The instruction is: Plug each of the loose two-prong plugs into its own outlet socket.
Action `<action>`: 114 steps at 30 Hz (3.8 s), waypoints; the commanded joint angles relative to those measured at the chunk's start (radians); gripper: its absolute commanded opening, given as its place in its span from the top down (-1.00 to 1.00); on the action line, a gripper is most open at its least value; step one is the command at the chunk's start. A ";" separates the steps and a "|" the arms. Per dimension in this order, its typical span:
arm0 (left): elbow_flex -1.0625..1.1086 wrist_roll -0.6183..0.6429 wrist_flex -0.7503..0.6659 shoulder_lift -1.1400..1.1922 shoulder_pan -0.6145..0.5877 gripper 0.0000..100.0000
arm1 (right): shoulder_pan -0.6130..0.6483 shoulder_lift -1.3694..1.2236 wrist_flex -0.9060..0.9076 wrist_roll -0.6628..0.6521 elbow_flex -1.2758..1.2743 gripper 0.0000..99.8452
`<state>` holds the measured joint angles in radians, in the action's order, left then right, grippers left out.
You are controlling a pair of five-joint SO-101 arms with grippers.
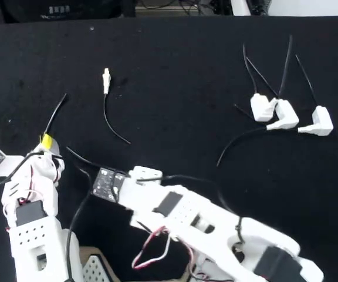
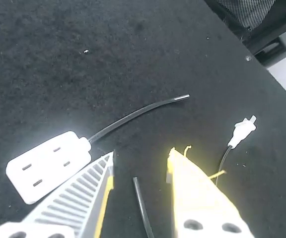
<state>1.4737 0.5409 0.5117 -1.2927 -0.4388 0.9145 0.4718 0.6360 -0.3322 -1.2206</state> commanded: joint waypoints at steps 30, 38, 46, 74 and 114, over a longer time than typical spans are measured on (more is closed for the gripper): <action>-0.058 0.008 -0.018 0.000 0.008 0.64 | -0.775 0.266 0.281 -0.221 0.113 0.97; -0.053 0.005 -0.018 0.002 0.035 0.64 | -0.798 0.008 0.140 -0.245 0.130 0.68; -0.053 0.005 -0.018 0.002 0.035 0.64 | -0.740 -0.010 0.224 -0.207 0.219 0.68; -0.053 0.005 -0.018 0.002 0.035 0.64 | -0.624 -0.010 0.143 -0.227 0.110 0.72; -0.054 -0.041 -0.017 0.002 0.036 0.64 | -0.686 -0.237 0.118 -0.319 0.249 0.72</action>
<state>1.4737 0.5132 0.5117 -1.2927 -0.4143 0.2486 0.2708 0.7664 -0.6406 -1.0380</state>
